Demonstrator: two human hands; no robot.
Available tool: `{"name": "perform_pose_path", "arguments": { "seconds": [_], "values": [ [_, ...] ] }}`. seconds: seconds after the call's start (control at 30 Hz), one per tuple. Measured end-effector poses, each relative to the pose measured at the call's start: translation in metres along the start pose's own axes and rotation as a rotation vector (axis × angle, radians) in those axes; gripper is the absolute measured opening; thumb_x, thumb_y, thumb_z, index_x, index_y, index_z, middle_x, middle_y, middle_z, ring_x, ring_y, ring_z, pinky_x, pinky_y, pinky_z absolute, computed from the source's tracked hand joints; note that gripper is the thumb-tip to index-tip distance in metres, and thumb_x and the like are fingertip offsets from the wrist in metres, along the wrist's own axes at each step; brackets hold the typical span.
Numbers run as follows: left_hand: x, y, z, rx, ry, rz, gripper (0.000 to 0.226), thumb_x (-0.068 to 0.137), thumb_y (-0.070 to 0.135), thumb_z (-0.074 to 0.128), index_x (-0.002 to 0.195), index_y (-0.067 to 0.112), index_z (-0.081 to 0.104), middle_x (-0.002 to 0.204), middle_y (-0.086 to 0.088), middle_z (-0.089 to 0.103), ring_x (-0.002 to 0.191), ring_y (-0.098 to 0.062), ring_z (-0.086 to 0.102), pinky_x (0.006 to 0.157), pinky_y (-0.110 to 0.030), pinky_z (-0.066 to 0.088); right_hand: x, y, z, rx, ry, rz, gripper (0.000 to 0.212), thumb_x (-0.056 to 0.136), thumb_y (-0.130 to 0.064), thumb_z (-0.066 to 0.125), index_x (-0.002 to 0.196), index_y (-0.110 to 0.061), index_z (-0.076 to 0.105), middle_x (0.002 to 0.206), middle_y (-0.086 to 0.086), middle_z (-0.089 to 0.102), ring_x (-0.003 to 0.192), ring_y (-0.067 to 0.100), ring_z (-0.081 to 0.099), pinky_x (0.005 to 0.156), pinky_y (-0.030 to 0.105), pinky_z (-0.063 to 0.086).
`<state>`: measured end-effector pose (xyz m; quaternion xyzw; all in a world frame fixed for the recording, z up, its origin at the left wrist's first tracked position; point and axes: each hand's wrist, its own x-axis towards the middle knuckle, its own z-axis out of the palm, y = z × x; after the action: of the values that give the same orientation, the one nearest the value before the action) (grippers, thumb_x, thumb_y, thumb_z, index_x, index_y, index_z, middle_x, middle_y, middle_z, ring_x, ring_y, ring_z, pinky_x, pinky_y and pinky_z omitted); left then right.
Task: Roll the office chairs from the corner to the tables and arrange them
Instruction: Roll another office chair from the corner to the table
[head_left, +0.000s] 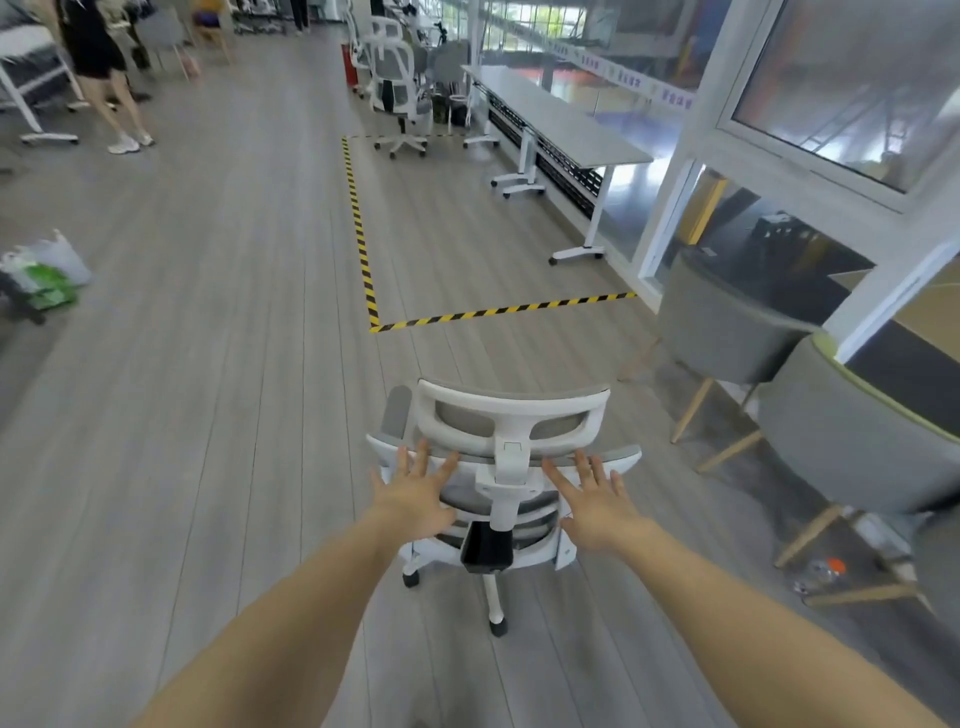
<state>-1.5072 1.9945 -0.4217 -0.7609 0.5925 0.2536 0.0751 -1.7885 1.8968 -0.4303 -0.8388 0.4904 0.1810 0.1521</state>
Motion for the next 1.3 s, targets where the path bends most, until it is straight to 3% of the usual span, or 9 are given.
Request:
{"name": "perform_pose_path", "arguments": {
  "seconds": [0.23, 0.4, 0.73, 1.0, 1.3],
  "values": [
    [0.125, -0.051, -0.076, -0.006, -0.047, 0.001, 0.089, 0.097, 0.057, 0.048, 0.16, 0.05, -0.014, 0.168, -0.003, -0.032, 0.154, -0.038, -0.026, 0.118, -0.074, -0.002, 0.145, -0.02, -0.078, 0.007, -0.066, -0.006, 0.091, 0.102, -0.023, 0.044, 0.156, -0.05, -0.024, 0.167, 0.011, -0.031, 0.155, 0.033, -0.027, 0.127, 0.056, -0.007],
    [0.23, -0.092, -0.135, -0.062, -0.012, 0.018, 0.077, 0.103, 0.063, 0.037, 0.161, 0.049, -0.01, 0.169, -0.001, -0.03, 0.154, -0.037, -0.028, 0.122, -0.069, 0.008, 0.255, -0.035, -0.124, 0.051, -0.017, -0.003, 0.096, 0.098, -0.018, 0.044, 0.154, -0.053, -0.027, 0.166, 0.011, -0.034, 0.154, 0.032, -0.03, 0.127, 0.056, -0.007],
    [0.444, -0.162, -0.271, 0.074, 0.043, -0.048, 0.074, 0.099, 0.076, 0.02, 0.161, 0.048, -0.009, 0.172, -0.003, -0.021, 0.158, -0.034, -0.016, 0.122, -0.068, 0.0, 0.5, -0.059, -0.23, 0.067, 0.033, -0.064, 0.086, 0.103, -0.06, 0.041, 0.154, -0.052, -0.028, 0.162, 0.009, -0.041, 0.15, 0.034, -0.037, 0.127, 0.055, -0.009],
    [0.599, -0.212, -0.365, 0.089, 0.088, -0.099, 0.072, 0.099, 0.075, 0.018, 0.16, 0.05, -0.012, 0.172, -0.004, -0.021, 0.158, -0.032, -0.015, 0.123, -0.066, -0.004, 0.68, -0.073, -0.326, 0.071, -0.016, -0.104, 0.08, 0.105, -0.058, 0.036, 0.155, -0.05, -0.025, 0.162, 0.01, -0.042, 0.15, 0.034, -0.038, 0.126, 0.055, -0.011],
    [0.78, -0.285, -0.475, 0.058, 0.073, -0.092, 0.071, 0.1, 0.074, 0.017, 0.158, 0.051, -0.017, 0.169, -0.001, -0.03, 0.157, -0.033, -0.021, 0.12, -0.07, -0.005, 0.89, -0.094, -0.414, 0.024, 0.075, -0.125, 0.079, 0.106, -0.056, 0.035, 0.153, -0.053, -0.028, 0.164, 0.009, -0.039, 0.151, 0.034, -0.035, 0.126, 0.054, -0.01]
  ]
}}
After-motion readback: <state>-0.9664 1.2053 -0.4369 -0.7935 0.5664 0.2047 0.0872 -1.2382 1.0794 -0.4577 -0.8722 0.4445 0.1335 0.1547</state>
